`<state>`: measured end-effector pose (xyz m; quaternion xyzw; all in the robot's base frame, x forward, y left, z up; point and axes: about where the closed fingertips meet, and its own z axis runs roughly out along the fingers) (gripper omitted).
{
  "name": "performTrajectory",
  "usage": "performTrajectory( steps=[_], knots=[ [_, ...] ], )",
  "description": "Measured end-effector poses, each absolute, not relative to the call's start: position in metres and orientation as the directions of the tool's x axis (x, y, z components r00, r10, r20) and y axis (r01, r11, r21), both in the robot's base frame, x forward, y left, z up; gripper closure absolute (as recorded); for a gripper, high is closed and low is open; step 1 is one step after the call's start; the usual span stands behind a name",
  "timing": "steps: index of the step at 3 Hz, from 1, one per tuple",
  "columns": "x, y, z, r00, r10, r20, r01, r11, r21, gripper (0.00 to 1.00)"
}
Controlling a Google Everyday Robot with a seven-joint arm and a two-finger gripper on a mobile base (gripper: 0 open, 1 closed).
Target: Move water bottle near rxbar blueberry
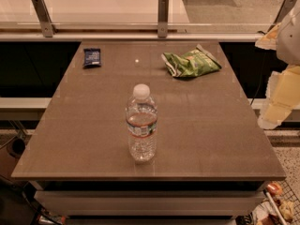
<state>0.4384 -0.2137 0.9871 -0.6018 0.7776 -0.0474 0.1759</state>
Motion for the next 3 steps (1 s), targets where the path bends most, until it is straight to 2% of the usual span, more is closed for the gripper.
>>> performTrajectory(
  steps=[1, 2, 3],
  knots=[
    [0.438, -0.214, 0.987, -0.214, -0.953, -0.217, -0.919, 0.271, -0.286, 0.0],
    [0.44, -0.209, 0.985, -0.193, -0.937, -0.292, -0.925, 0.273, -0.264, 0.0],
    [0.443, -0.197, 0.972, -0.133, -0.881, -0.454, -0.942, 0.255, -0.219, 0.0]
  ],
)
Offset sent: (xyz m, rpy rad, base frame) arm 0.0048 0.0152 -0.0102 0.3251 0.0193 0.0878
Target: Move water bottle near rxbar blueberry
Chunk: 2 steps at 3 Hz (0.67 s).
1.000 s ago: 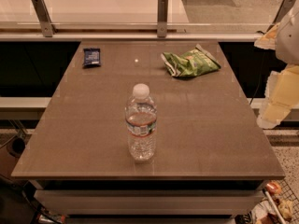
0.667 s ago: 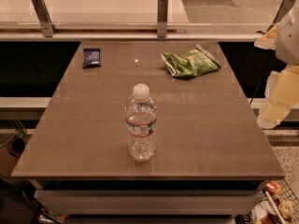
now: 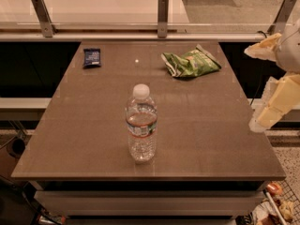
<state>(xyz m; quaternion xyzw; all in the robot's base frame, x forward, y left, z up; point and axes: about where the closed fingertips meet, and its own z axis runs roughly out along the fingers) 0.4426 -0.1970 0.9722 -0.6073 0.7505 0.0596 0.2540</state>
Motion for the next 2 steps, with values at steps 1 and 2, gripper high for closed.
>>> performTrajectory(
  steps=[1, 2],
  knots=[
    [0.439, -0.176, 0.962, -0.06, -0.8, -0.597, -0.964, 0.201, -0.174, 0.0],
    [0.435, -0.142, 0.955, 0.002, -0.671, -0.741, -0.985, 0.126, -0.117, 0.0]
  ],
)
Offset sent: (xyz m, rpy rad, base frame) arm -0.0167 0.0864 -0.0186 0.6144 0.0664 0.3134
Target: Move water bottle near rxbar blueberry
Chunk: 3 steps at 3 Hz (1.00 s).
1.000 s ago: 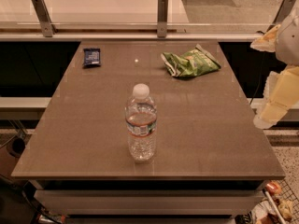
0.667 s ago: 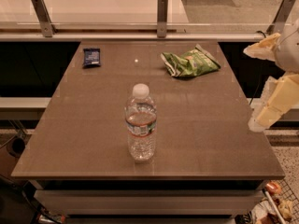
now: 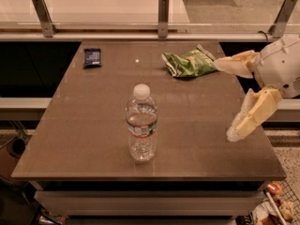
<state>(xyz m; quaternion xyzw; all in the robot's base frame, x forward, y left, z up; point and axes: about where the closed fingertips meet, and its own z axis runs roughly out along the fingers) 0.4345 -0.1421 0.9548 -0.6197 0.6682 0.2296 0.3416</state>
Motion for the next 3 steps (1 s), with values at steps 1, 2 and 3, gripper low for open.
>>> performTrajectory(
  steps=[1, 2, 3],
  knots=[
    [0.431, -0.118, 0.951, 0.022, -0.542, -0.84, -0.992, 0.092, -0.086, 0.0],
    [0.432, -0.094, 0.944, 0.036, -0.397, -0.917, -0.993, 0.093, -0.079, 0.0],
    [0.439, -0.072, 0.933, 0.047, -0.257, -0.965, -0.992, 0.099, -0.074, 0.0]
  ],
)
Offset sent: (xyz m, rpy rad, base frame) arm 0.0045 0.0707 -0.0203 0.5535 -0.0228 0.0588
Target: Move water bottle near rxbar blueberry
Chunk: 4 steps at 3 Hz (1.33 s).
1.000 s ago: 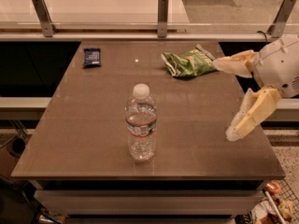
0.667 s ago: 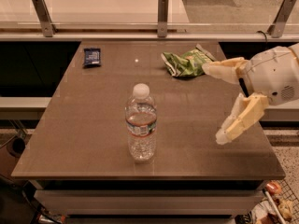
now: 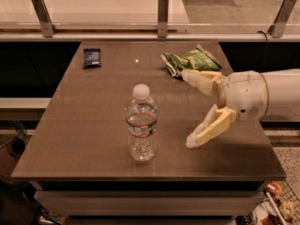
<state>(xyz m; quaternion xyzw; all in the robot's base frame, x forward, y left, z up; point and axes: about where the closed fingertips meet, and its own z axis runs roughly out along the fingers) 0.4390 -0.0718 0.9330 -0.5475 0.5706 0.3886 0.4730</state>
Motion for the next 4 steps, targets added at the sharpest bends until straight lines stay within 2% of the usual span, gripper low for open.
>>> performTrajectory(
  steps=[2, 3, 4],
  knots=[
    [0.424, -0.043, 0.932, 0.072, -0.097, -0.993, -0.995, 0.068, -0.079, 0.0],
    [0.416, -0.037, 0.933, 0.08, -0.069, -0.994, -0.994, 0.066, -0.085, 0.0],
    [0.412, -0.028, 0.933, 0.074, -0.114, -0.991, -0.993, 0.08, -0.084, 0.0]
  ],
)
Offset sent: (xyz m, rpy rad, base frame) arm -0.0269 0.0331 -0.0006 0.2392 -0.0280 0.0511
